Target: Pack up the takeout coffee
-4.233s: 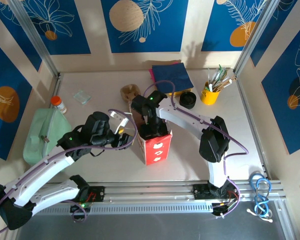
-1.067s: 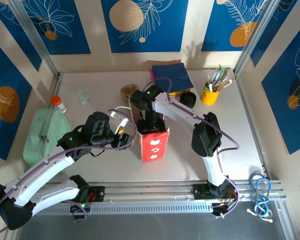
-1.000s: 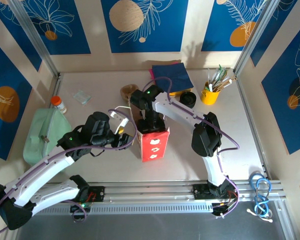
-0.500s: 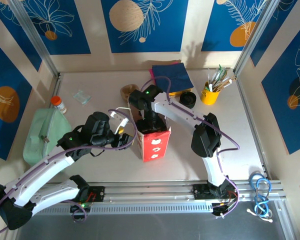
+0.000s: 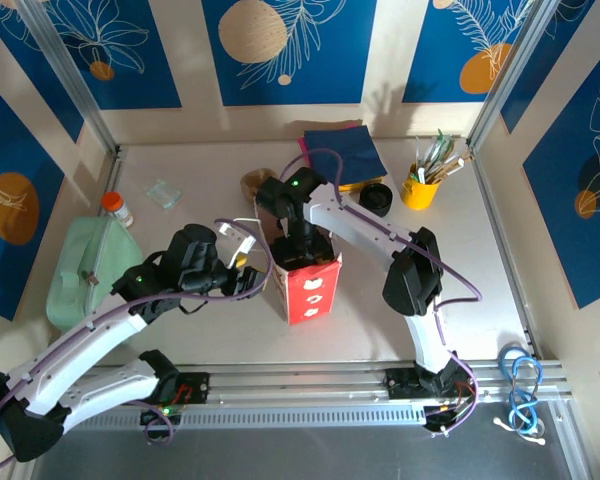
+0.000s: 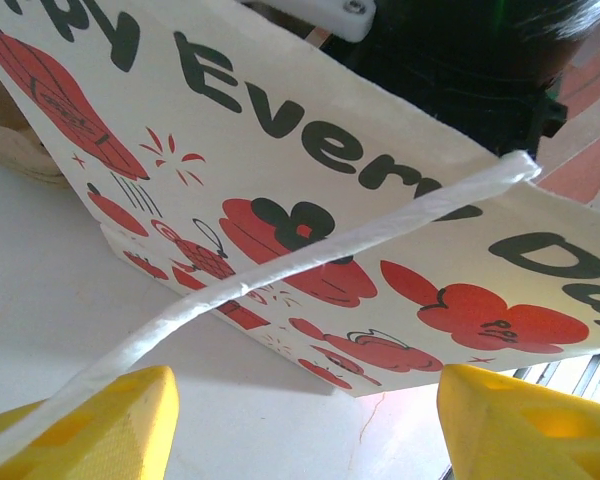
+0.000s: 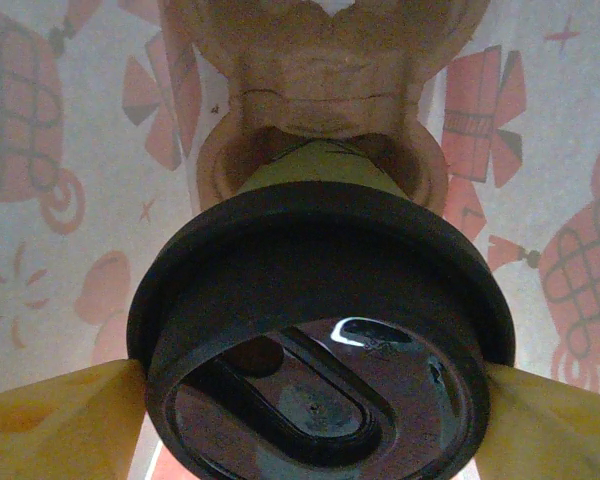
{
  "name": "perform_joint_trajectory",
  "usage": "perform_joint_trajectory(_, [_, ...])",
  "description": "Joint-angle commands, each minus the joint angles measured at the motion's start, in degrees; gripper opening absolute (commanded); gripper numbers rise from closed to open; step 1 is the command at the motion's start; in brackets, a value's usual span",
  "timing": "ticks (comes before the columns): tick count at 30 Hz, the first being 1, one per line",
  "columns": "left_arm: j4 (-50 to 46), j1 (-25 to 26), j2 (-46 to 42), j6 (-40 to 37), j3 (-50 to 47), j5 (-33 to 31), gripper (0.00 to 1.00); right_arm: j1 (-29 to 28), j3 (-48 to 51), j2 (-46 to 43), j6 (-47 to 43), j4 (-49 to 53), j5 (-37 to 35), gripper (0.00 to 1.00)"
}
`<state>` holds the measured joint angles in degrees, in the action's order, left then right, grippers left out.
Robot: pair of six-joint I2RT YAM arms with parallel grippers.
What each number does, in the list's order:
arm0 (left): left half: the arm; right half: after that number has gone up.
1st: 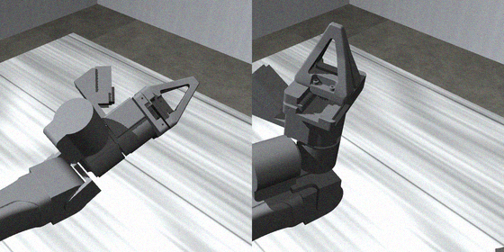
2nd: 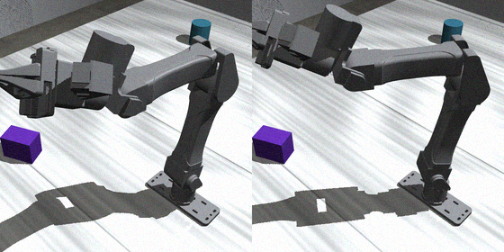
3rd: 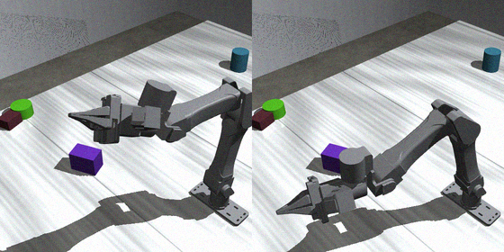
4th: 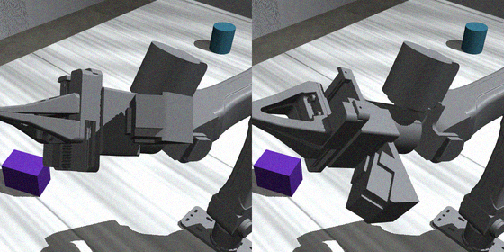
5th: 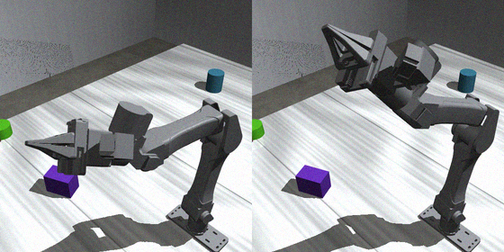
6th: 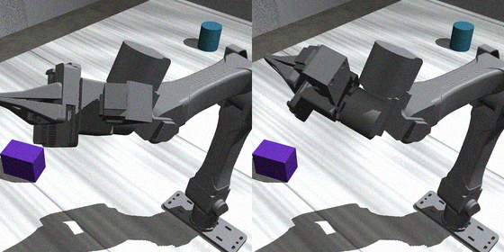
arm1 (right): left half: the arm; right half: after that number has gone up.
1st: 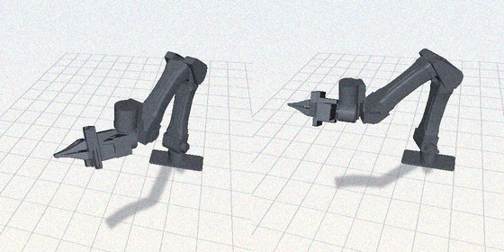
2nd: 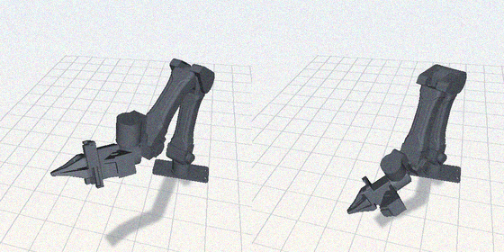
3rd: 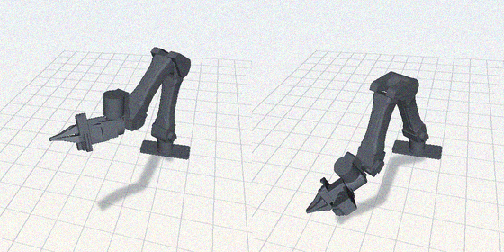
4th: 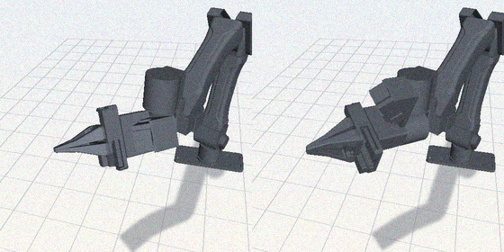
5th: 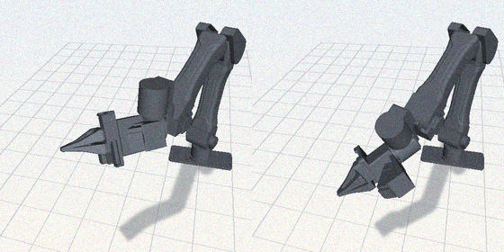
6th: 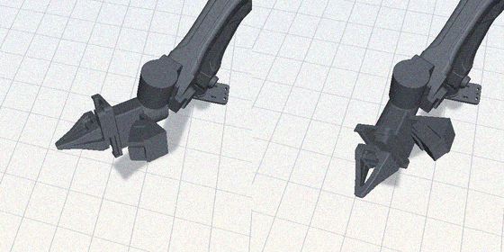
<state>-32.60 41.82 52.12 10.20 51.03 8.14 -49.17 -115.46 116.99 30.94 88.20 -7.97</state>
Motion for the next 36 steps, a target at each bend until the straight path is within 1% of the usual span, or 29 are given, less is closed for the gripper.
perform_joint_trajectory(1, [-1.33, 0.58, -0.71, 0.26, -0.49, -0.81, 0.69, -0.53, -2.48, -3.11, 0.79, 2.49, -0.47, 0.81])
perform_joint_trajectory(17, [-1.59, 0.59, -0.31, 0.0, -0.14, -0.71, 0.69, -0.99, -5.57, -3.47, 1.14, 3.79, -1.22, 0.79])
perform_joint_trajectory(25, [-1.58, 0.61, -0.19, -0.09, -0.05, -0.67, 0.69, -1.03, -5.52, -2.75, 1.22, 4.02, -1.09, 0.64])
perform_joint_trajectory(28, [-1.59, 0.61, -0.25, -0.09, -0.09, -0.78, 0.69, -1.19, -5.91, -2.58, 1.23, 4.15, -1.09, 0.61])
perform_joint_trajectory(32, [-1.59, 0.62, -0.26, -0.04, -0.17, -0.85, 0.69, -1.51, -7.23, -2.72, 0.88, 4.58, -1.38, 0.6])
perform_joint_trajectory(35, [-1.51, 0.62, -0.27, 0.02, -0.22, -0.89, 0.69, -1.71, -8.64, -3.11, 0.36, 4.81, -2.02, 0.55])
perform_joint_trajectory(36, [-1.55, 0.57, -0.27, 0.03, -0.22, -0.92, 0.69, -1.72, -9.07, -3.27, 0.2, 4.81, -2.22, 0.55])
